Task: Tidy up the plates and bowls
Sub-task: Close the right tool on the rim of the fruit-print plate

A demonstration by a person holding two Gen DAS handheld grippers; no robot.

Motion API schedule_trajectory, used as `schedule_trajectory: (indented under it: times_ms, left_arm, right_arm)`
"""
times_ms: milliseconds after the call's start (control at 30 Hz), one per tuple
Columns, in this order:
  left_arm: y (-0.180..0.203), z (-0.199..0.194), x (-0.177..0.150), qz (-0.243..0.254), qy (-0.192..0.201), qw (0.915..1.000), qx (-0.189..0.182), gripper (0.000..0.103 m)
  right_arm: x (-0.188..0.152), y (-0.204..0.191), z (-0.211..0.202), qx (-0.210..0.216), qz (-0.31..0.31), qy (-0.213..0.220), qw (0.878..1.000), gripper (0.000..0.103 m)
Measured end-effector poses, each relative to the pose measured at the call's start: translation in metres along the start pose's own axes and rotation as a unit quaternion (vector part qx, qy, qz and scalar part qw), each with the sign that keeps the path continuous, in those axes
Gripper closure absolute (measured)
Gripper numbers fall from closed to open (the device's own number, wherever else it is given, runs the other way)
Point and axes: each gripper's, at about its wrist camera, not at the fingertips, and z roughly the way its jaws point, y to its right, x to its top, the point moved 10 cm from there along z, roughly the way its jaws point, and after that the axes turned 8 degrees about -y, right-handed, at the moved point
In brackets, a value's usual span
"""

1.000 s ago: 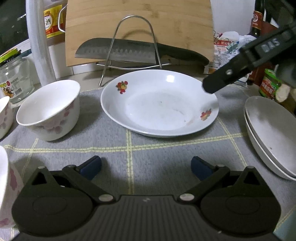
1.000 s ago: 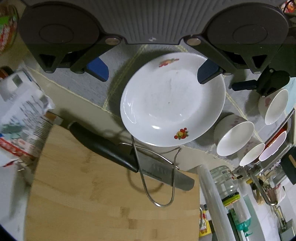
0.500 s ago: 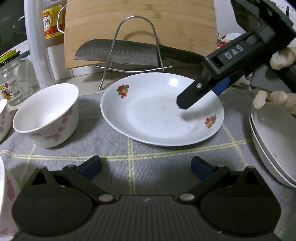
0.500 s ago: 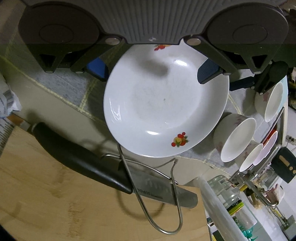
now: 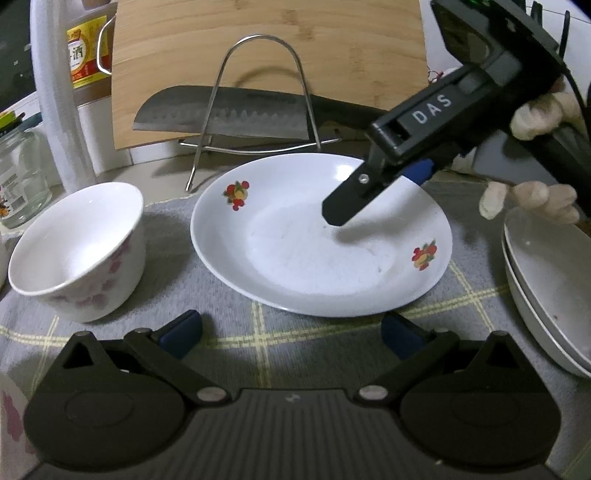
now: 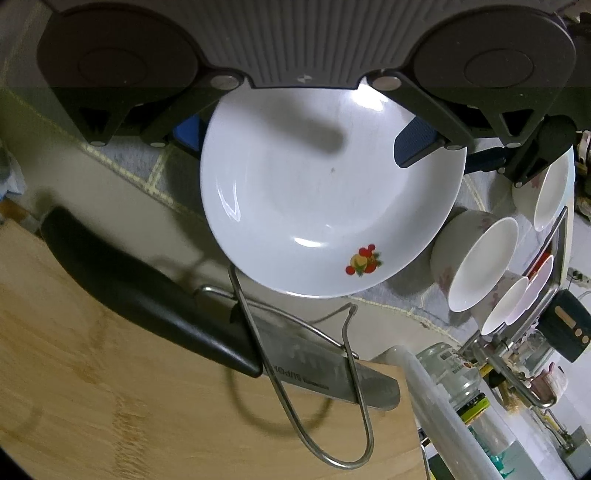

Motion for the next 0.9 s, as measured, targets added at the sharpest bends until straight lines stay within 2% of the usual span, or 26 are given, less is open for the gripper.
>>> schedule_trajectory:
  times_ms: [533, 900]
  left_arm:
    - [0.002, 0.006, 0.007, 0.040, 0.006, 0.9986, -0.033, 0.001]
    - [0.013, 0.004, 0.012, 0.085, 0.022, 0.9954, -0.040, 0.001]
  right_arm:
    - [0.024, 0.000, 0.010, 0.004, -0.019, 0.003, 1.000, 0.000]
    - [0.032, -0.001, 0.013, 0.011, -0.015, 0.008, 1.000, 0.000]
